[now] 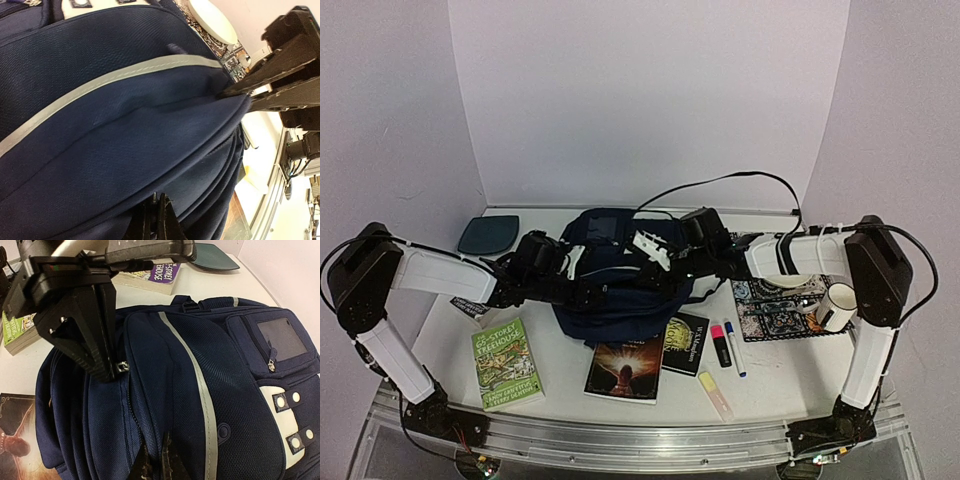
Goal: Pack the student bag
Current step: Pick up the second largest pocket of the student bag, then unzip the second largest pocket of the student bag.
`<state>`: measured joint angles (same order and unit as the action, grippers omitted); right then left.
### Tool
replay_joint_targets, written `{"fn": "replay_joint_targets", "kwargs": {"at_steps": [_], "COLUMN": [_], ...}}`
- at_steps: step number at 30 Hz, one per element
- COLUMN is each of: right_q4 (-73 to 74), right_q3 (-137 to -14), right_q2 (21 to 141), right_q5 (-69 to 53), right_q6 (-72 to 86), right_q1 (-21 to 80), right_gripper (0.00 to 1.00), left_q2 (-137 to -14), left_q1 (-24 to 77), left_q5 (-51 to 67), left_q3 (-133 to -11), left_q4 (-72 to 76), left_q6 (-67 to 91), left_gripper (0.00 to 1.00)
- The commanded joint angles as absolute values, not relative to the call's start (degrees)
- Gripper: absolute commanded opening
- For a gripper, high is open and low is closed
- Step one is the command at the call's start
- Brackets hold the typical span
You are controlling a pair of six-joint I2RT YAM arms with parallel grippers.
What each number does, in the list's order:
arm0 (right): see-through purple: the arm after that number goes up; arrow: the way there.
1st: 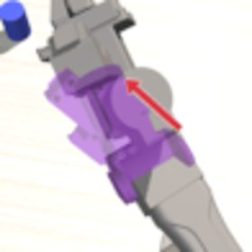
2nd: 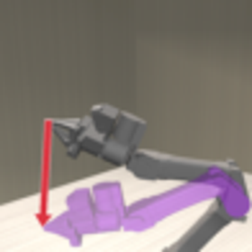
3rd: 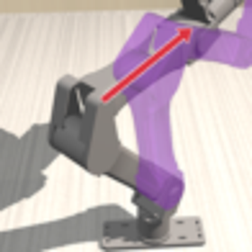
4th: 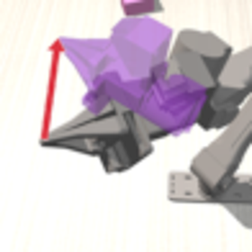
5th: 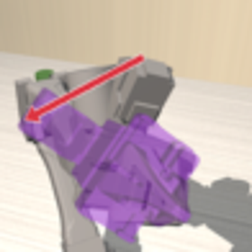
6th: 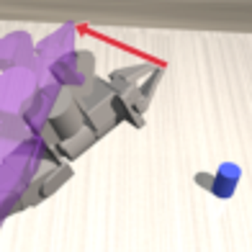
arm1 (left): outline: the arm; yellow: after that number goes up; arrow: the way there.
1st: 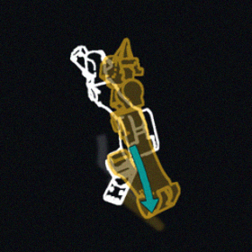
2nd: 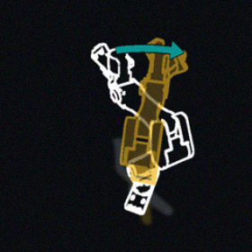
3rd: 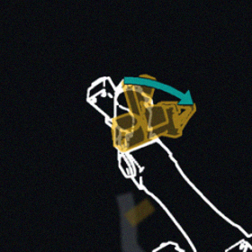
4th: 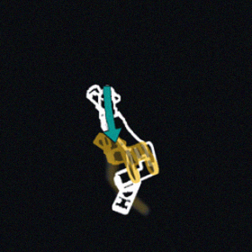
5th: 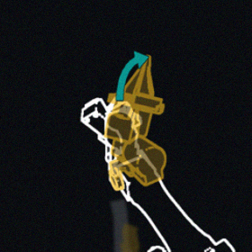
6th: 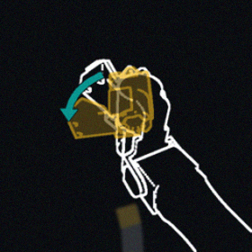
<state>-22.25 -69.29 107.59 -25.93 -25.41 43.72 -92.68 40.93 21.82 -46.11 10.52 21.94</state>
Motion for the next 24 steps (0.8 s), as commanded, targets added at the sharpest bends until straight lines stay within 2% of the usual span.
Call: {"fn": "replay_joint_targets", "kwargs": {"at_steps": [1,6,10,16,20,22,24], "right_q4": [-27.3,-27.33,-27.4,-27.29,-27.16,-26.7,-26.47], "right_q3": [-72.36,-71.26,-69.02,-67.55,-68.16,-69.2,-70.38], "right_q2": [108.13,107.17,105.22,103.37,103.48,103.81,104.38], "right_q5": [-29.77,-27.02,-26.02,-25.41,-24.9,-26.8,-29.46], "right_q6": [-25.38,-26.74,-27.09,-27.93,-28.32,-26.97,-24.53], "right_q1": [45.86,44.98,42.16,38.41,37.88,37.88,38.44], "right_gripper": [0.0,0.0,0.0,0.0,0.0,0.04,0.12], "left_q2": [-90.01,-87.65,-85.04,-81.42,-80.99,-81.56,-81.76], "left_q1": [41.66,41.38,40.12,31.08,28.77,28.64,28.75], "left_q5": [22.3,18.74,9.63,4.42,-1.39,0.73,6.42], "left_q3": [-46.84,-44.16,-43.97,-41.13,-42.59,-44.25,-45.55], "left_q4": [16.17,14.48,3.64,-5.93,-10.38,-11.1,-9.85], "left_q6": [21.55,20.57,17.81,15.69,15.33,15.34,14.96], "left_gripper": [0.0,0.0,0.0,0.0,0.0,0.0,0.0]}}
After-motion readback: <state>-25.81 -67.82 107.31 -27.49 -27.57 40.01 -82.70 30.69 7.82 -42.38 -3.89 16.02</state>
